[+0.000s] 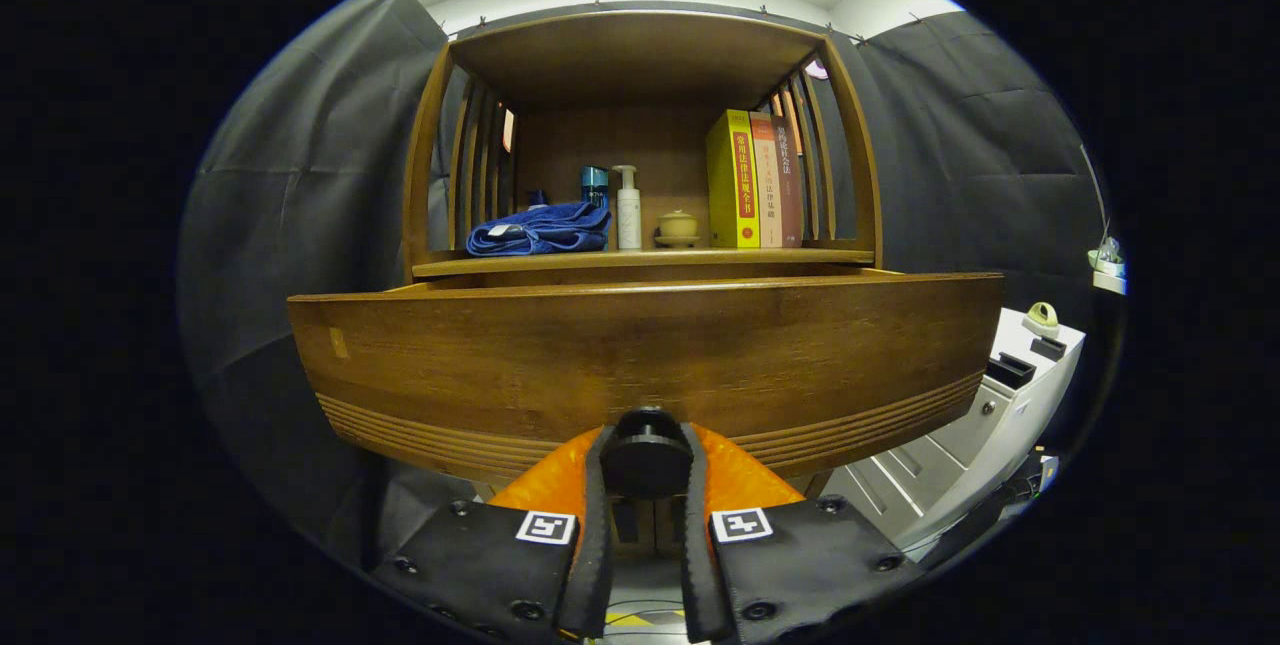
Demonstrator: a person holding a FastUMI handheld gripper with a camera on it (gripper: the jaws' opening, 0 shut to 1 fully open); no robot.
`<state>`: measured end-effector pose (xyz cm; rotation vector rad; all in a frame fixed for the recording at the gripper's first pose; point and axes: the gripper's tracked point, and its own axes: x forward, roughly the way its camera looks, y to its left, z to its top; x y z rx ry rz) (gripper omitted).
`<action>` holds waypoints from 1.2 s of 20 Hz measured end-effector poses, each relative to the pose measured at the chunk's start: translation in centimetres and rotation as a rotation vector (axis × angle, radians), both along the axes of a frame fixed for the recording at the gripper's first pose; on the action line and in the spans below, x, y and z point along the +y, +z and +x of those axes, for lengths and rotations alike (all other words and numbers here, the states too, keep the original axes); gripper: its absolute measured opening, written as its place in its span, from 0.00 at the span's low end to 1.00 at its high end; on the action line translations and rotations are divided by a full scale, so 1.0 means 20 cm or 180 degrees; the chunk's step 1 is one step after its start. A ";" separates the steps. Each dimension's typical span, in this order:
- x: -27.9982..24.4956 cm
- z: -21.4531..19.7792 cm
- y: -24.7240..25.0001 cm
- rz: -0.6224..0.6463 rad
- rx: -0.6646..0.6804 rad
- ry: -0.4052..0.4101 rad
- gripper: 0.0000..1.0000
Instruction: Pull open the drawer, take out the items inside it, and place them on the countertop above the cabinet.
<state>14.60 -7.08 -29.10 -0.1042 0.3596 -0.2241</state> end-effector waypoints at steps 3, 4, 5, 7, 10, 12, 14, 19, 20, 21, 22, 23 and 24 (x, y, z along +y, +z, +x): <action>0.00 0.00 -0.01 0.0007 0.0029 -0.0001 0.36; 0.00 0.00 -0.02 0.0014 0.0045 -0.0002 0.36; 0.00 0.00 -0.03 0.0015 0.0060 -0.0003 0.36; -0.01 -0.02 -0.05 0.0014 0.0079 -0.0001 0.36; -0.01 0.00 -0.06 -0.0011 0.0060 0.0049 0.36; -0.01 -0.01 -0.06 -0.0010 0.0014 0.0067 0.36; -0.01 -0.01 -0.05 -0.0010 -0.0051 0.0098 0.37; -0.01 0.00 -0.03 -0.0110 -0.0207 0.0179 0.50; 0.00 0.00 -0.01 -0.0118 -0.0237 0.0190 0.57; 0.03 0.00 -0.01 -0.0110 -0.0257 0.0230 0.63; 0.03 0.00 -0.01 -0.0133 -0.0251 0.0254 0.70; 0.03 -0.08 -0.02 -0.0155 -0.0223 0.0285 0.77; 0.05 -0.11 -0.03 -0.0180 -0.0210 0.0311 0.84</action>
